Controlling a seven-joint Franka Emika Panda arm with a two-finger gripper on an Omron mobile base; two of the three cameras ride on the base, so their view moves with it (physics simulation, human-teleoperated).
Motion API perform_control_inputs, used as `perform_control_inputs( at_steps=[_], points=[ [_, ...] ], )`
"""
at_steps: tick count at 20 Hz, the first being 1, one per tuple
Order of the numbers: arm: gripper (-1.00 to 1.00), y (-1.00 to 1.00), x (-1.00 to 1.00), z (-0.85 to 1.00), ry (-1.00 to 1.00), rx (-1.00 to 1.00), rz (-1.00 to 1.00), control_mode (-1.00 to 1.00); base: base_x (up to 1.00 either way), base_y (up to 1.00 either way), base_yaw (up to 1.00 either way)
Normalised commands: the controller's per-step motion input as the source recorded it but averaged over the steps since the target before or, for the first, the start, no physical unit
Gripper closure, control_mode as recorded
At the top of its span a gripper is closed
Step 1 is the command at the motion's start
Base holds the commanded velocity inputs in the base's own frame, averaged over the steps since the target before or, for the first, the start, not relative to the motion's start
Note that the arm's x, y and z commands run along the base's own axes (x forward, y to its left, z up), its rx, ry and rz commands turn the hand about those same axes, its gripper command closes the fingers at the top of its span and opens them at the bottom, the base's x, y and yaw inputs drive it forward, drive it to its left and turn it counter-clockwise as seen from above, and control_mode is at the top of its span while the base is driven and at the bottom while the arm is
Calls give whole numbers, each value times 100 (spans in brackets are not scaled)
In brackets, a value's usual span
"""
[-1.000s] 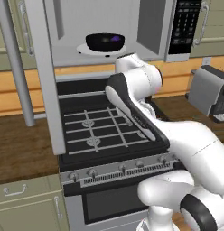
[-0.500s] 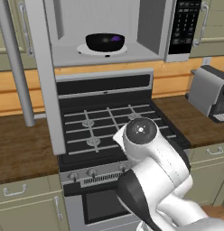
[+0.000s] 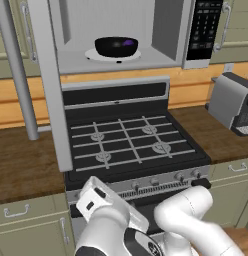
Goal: Pick the eggplant from the sink and place it in the bowl. Then pick the bowl and place it in the microwave. Then close the microwave door and press the start button.
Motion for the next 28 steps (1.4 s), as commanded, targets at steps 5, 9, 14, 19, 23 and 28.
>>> perform_control_inputs(
  at_steps=[5, 9, 14, 19, 23, 28],
  points=[
    [-100, 100, 27, 43, -27, -17, -14, -100, 0, 0, 0],
    [-100, 100, 9, 47, -25, -16, -17, -100, 0, 0, 0],
    [-100, 82, 9, 64, -16, -6, -22, -100, 0, 0, 0],
    [-100, 1, 1, 66, -7, 0, -12, -100, 0, 0, 0],
    [-100, -54, -12, 59, -14, 3, -7, -100, 0, 0, 0],
    [-100, -95, -38, 20, -16, 4, 0, -100, 0, 0, 0]
  ],
)
